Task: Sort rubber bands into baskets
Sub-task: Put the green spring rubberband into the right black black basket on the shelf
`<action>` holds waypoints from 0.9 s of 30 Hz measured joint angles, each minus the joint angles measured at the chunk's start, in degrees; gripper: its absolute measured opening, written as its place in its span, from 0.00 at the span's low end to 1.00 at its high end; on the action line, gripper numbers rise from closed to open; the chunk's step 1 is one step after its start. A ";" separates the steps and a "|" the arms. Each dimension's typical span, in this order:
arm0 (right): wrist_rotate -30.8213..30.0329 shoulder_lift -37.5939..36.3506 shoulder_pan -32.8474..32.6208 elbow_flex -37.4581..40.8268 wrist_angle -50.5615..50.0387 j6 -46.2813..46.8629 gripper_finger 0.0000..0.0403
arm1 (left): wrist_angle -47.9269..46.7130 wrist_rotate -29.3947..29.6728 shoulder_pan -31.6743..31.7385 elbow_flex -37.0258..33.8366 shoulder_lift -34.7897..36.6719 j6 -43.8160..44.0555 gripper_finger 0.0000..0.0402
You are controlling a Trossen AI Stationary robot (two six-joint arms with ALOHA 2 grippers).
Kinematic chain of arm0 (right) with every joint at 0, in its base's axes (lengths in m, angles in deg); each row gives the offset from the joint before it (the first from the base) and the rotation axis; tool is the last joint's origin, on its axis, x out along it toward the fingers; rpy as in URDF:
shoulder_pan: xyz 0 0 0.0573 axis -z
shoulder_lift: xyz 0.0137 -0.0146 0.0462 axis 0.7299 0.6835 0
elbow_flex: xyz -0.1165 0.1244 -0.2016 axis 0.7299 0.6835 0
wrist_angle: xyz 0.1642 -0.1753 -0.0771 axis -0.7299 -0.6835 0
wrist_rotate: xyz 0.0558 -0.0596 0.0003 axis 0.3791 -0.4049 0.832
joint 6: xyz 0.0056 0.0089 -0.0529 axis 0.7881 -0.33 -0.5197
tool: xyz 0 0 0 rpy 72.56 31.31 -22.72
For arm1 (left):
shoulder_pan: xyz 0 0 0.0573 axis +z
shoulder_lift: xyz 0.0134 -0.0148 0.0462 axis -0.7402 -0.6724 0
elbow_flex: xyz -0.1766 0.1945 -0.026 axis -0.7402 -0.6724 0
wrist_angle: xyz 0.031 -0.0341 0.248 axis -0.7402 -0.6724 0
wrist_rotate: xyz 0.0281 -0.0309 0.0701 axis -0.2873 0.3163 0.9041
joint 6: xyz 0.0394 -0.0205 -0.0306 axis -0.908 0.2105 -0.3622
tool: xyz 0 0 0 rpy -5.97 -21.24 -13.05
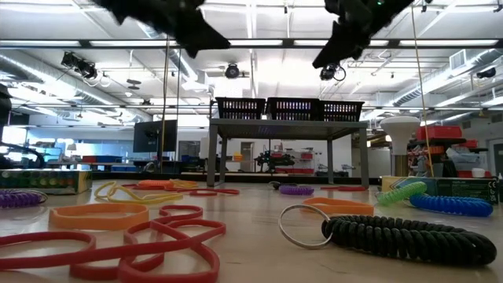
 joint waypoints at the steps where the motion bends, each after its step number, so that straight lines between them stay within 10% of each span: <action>1: -0.50 -0.31 -1.29 1.31 0.97 1.19 0.00 | 3.73 0.66 -1.00 -3.49 1.83 1.15 0.02; 13: -6.15 7.15 -16.89 5.55 4.21 13.51 0.03 | 32.24 9.71 -9.57 -33.09 14.17 9.99 0.03; 27: -1.69 21.93 -25.14 2.73 6.48 24.20 0.26 | 35.12 9.84 -9.73 -36.67 13.91 12.84 0.03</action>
